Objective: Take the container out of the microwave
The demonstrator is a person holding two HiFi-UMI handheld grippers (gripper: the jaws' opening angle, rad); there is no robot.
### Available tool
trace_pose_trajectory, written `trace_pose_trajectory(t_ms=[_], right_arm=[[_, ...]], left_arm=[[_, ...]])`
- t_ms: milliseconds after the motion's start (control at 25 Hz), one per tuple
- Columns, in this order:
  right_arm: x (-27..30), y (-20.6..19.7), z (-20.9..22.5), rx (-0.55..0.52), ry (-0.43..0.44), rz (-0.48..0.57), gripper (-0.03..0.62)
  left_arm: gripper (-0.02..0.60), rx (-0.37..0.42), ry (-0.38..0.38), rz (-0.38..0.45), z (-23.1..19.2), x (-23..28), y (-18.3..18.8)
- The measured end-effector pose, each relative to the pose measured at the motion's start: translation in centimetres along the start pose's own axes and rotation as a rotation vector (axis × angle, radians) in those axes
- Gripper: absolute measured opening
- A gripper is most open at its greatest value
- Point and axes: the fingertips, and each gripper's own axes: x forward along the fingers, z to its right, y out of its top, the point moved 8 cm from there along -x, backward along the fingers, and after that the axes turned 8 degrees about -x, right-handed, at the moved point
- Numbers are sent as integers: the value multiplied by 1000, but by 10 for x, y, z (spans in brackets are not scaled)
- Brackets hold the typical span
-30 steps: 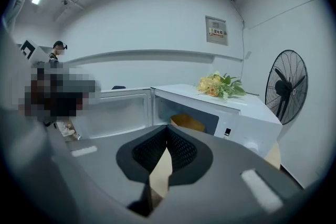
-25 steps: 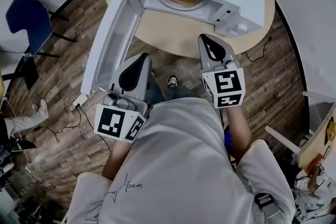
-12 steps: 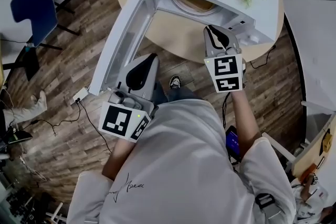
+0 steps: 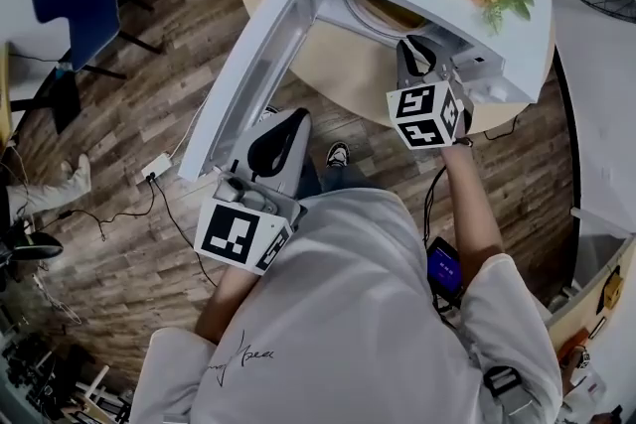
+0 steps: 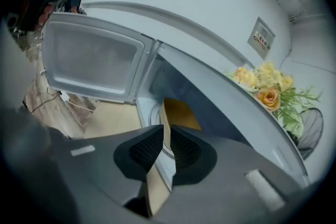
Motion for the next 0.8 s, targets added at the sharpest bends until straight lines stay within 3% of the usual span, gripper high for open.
trace_pose_trajectory(t_ms=[440,800], right_arm=[[56,-4,4,-168,2,-178,69],[85,-8,-1,-240,62,-271,86]], left_arm=[[3,6,83,-7,-15,-6,6],[3,12,122,-28,-22,-8,6]])
